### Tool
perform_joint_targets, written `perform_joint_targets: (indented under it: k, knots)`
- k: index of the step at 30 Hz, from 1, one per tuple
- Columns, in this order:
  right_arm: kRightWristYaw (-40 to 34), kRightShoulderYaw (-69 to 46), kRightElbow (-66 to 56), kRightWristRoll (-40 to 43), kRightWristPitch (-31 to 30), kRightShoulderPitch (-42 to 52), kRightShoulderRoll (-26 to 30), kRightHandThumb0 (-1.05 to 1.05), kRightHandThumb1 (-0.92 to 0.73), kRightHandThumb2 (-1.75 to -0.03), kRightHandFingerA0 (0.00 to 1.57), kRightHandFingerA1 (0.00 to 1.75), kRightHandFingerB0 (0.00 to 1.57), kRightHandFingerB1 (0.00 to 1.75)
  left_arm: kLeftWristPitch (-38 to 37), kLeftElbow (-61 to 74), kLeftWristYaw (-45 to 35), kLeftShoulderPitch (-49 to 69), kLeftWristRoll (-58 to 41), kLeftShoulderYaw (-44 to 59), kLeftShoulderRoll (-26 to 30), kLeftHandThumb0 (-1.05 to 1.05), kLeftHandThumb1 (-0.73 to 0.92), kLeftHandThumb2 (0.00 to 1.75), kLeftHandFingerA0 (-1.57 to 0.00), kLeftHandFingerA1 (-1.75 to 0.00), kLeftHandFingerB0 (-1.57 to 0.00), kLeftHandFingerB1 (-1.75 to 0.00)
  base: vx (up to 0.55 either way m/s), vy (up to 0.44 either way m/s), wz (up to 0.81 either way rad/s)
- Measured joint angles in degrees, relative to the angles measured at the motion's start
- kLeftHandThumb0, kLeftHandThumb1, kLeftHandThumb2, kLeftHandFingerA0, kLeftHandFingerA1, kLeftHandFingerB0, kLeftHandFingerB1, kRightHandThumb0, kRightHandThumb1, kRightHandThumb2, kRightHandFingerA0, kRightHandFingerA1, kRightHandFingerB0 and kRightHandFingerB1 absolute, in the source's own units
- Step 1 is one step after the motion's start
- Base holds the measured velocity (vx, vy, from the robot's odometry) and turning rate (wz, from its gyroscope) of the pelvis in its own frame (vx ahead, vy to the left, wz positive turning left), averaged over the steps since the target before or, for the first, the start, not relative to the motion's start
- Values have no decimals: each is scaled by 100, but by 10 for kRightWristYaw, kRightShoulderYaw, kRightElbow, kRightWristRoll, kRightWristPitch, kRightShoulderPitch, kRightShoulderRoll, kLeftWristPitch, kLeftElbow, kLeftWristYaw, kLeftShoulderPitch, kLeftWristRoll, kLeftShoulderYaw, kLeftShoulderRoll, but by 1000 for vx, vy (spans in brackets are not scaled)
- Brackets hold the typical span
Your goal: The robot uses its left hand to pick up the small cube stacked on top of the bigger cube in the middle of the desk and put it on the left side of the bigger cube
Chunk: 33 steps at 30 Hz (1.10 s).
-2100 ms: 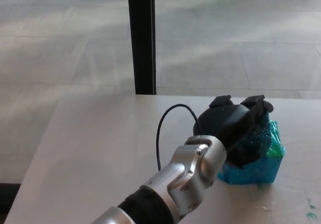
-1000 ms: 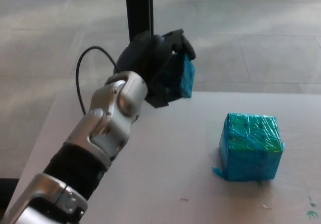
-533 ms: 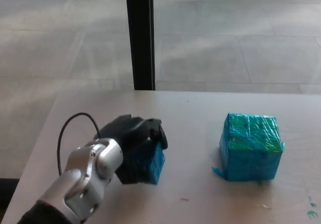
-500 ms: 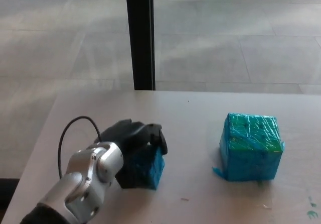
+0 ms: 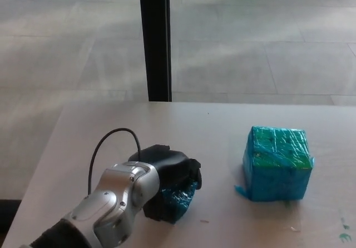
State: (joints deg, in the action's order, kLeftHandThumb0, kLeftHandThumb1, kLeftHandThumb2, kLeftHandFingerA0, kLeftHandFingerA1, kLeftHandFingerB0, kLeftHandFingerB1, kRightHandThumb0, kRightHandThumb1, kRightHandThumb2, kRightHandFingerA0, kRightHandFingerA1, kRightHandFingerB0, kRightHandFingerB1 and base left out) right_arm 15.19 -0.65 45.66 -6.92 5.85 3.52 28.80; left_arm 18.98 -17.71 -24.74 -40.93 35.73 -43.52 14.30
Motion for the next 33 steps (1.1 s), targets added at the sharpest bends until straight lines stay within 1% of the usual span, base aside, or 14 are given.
perform_joint_targets:
  k: [1, 3, 12, 13, 18, 22, 25, 27, 28, 29, 30, 31, 32, 33]
  knots:
    - [0, 0, 0, 0, 0, 0, 0, -77, -56, -70, 75, 91, 63, 73, 3, 2, -9, -3, 2, -5, 0, -105, 52, 59, 0, 0, 0, 0, 0, 0, 0]
    - [0, 0, 1, 0, 0, 0, 0, -76, -56, -71, 75, 90, 61, 72, 8, 3, -24, -8, 4, -10, 2, -104, 54, 58, 0, 0, 0, 0, 0, 0, 0]
    - [0, -1, 9, 1, 3, 0, 0, -72, -54, -72, 74, 91, 61, 73, 39, 14, -94, -20, 5, -4, 20, -105, 57, 60, 0, -25, 0, 0, 0, 0, 0]
    - [0, -1, 9, 2, 3, 1, 0, -73, -55, -71, 72, 91, 59, 72, 43, 16, -102, -20, 5, 0, 22, -86, 45, 96, 0, -15, 0, 0, 0, 0, 0]
    - [0, -3, 11, 3, 6, 5, 0, -71, -54, -70, 71, 89, 59, 72, 69, 39, -141, -17, -3, 42, 36, -83, 46, 97, 0, -20, 0, 0, 0, 0, 0]
    - [0, -9, 8, 5, 8, 12, 0, -72, -53, -70, 71, 91, 58, 72, 80, 63, -151, 1, -11, 90, 50, -82, 46, 94, 0, -18, 0, 0, 0, 0, 0]
    - [1, -13, 3, 5, 8, 15, 0, -71, -53, -71, 67, 90, 53, 73, 82, 89, -152, 25, -24, 141, 67, -91, 48, 98, 0, -22, 0, 0, 0, 0, 0]
    - [2, -14, 1, 5, 8, 17, 0, -72, -53, -70, 71, 90, 57, 73, 79, 104, -149, 42, -33, 174, 83, -90, 47, 98, 0, -26, 0, 0, 0, 0, 0]
    - [2, -15, 1, 5, 8, 17, 0, -72, -53, -70, 70, 90, 58, 72, 76, 111, -146, 52, -38, 195, 89, -94, 48, 100, 0, -23, 0, 0, 0, 0, 0]
    - [2, -15, 1, 5, 8, 17, 0, -74, -53, -69, 72, 92, 60, 74, 71, 115, -140, 60, -43, 214, 92, -105, 62, 65, 0, -29, 0, 0, 0, 0, 0]
    - [3, -15, 1, 5, 8, 17, 0, -77, -54, -68, 73, 92, 59, 74, 67, 118, -135, 69, -48, 232, 95, -105, 62, 62, 0, -32, 0, 0, 0, 0, 0]
    - [3, -15, 1, 5, 8, 17, 0, -75, -54, -68, 72, 91, 58, 72, 63, 121, -131, 76, -52, 248, 98, -94, 51, 99, 0, -19, 0, 0, 0, 0, 0]
    - [3, -15, 1, 5, 8, 17, 0, -75, -54, -68, 72, 91, 58, 72, 60, 123, -127, 84, -56, 264, 100, -94, 51, 99, 0, -19, 0, 0, 0, 0, 0]
    - [3, -15, 1, 5, 8, 17, 0, -75, -53, -68, 71, 89, 60, 71, 54, 127, -122, 96, -63, 288, 104, -93, 51, 98, -2, -27, 0, 0, 0, 0, 0]
